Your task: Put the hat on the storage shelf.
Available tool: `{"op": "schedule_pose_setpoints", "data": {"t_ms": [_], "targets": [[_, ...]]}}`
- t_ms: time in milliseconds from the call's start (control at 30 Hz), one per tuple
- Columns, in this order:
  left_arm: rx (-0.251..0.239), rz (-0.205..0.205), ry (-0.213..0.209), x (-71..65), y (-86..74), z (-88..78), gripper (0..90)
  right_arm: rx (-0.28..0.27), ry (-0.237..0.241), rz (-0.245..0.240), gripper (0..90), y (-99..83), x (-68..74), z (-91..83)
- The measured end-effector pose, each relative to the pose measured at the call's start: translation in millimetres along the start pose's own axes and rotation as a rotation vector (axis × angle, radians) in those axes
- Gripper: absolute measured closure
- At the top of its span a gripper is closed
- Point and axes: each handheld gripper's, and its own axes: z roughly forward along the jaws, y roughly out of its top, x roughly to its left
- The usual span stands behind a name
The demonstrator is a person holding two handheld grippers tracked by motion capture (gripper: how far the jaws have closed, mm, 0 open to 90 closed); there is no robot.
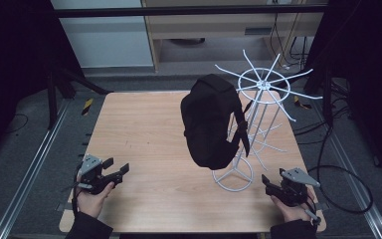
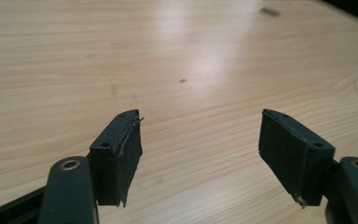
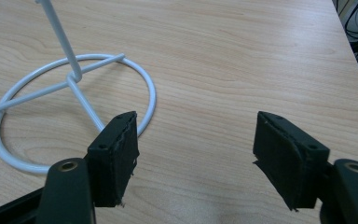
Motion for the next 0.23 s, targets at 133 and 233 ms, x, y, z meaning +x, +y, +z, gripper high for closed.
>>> {"op": "schedule_pose_setpoints", "data": {"t_ms": [133, 233], "targets": [[0.034, -0.012, 0.034, 8.6, -7.6, 3.2, 28.0, 0.010, 0.007, 0.011, 27.4, -0.1, -0.9, 1.4], [0.042, -0.031, 0.040, 12.2, -11.1, 3.9, 27.5, 0.016, 0.005, 0.014, 25.9, -0.3, -1.1, 2.8]]}}
